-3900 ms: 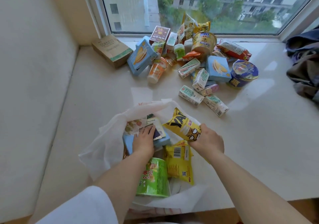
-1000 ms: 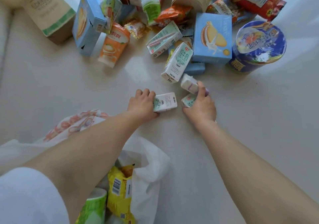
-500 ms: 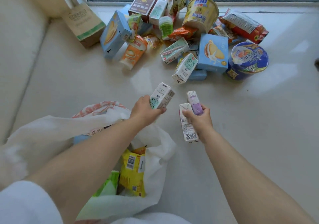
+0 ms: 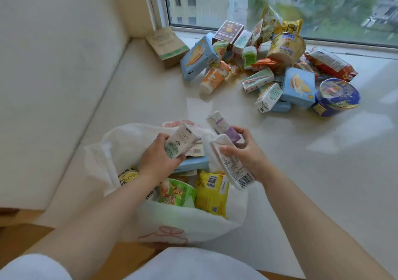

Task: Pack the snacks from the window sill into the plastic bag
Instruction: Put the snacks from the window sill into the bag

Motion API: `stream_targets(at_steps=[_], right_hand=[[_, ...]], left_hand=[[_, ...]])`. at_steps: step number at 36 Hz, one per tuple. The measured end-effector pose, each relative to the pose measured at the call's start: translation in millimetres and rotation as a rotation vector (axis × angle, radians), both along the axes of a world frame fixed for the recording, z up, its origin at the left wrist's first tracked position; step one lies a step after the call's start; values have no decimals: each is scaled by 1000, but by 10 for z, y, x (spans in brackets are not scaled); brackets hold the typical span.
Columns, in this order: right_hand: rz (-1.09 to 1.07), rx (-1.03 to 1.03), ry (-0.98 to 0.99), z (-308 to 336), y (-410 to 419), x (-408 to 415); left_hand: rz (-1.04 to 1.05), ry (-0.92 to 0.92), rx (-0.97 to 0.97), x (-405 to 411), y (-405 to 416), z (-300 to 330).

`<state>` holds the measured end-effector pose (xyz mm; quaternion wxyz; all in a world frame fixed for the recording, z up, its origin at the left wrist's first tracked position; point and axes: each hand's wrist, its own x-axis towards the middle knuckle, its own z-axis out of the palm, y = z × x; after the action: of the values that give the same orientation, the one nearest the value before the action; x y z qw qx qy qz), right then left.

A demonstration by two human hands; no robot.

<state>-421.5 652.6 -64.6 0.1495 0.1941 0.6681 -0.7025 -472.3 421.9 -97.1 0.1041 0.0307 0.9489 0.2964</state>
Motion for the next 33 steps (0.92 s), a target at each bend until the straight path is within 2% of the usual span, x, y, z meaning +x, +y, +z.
stream_targets(at_steps=[2,10,14,18,21,24,26,27,28,31,33], right_hand=[[47,52,-35,-55,-183,37],[261,289,-118,-269,-650,21],[339,409,-113,-361,-797,-12],[368,470,-107,-402,-902,-57],[360,490,-86,-409,-961,-107],[388,550,-74,-424,-1007,-148],[404,584,-65,-426,-1038,-171],[410,596,-59,-422,-1054,-182],[416,607,-53,-412,-1071,-194],[435,654,-34,-378,-1124,-244],[480,694,-28,-329,-1178,-285]], left_hand=[[-18,-33,-146,25,-211,-83],[-70,-236,-414,77,-797,-437],[-128,-258,-595,21,-870,-510],[-162,-278,-529,-44,-803,-511],[-229,-119,-403,-111,-766,-421],[-400,374,-242,-204,-833,-372],[-432,668,-353,-307,-928,-462],[-400,667,-425,-352,-986,-489],[-346,588,-485,-398,-1037,-485],[-198,168,-700,-558,-1081,-373],[-151,-23,-737,-672,-1074,-296]])
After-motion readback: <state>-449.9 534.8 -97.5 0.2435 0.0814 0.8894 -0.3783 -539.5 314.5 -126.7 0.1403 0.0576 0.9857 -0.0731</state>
